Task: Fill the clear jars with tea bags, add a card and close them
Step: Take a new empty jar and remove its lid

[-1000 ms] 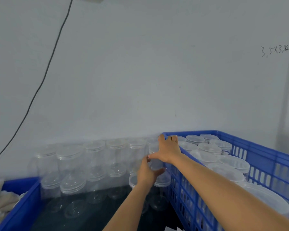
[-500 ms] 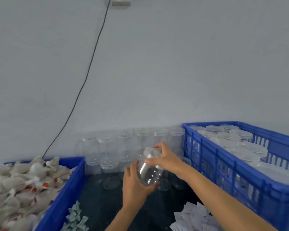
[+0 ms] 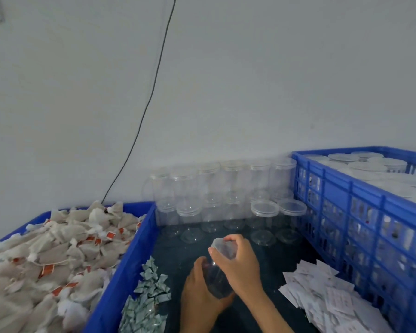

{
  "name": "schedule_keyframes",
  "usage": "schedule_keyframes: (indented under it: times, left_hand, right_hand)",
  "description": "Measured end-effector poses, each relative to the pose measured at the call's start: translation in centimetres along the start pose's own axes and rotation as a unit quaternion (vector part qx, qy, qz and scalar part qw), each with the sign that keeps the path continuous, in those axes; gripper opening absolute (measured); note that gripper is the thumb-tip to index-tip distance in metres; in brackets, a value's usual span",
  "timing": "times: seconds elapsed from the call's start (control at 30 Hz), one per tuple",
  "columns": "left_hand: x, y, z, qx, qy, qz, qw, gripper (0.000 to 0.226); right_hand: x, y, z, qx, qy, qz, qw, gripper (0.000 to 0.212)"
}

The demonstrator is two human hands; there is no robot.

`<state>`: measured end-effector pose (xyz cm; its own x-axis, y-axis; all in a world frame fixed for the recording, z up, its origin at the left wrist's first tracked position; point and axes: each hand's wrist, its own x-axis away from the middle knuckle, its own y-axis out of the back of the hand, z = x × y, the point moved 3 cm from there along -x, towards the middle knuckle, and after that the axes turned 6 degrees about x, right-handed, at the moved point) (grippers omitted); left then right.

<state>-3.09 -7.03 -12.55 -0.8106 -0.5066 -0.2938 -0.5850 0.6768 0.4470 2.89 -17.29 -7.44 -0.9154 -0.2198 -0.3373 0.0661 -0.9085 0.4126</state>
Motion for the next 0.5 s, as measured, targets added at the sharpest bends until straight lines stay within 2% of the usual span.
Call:
schedule_keyframes:
  times: [0.2,0.4,0.5]
  left_hand:
    - [-0.8,0.6,0.8,-0.003,-0.003,0.04,0.999,0.083]
    - [0.0,3.0,1.6,0.083,-0.027,0.201,0.976,0.087]
    - [0.6,3.0,1.8,0.139,-0.013,0.186,0.973,0.095]
  right_hand:
    - [0.7,-0.3,0.4,-0.02,0.048,0.0,0.999,0.037]
    - [1.1,1.3,0.0,-0.105,0.095,0.167,0.976,0.038]
    - [1.1,2.0,-0.3,-0.138,0.106,0.193,0.966,0.054]
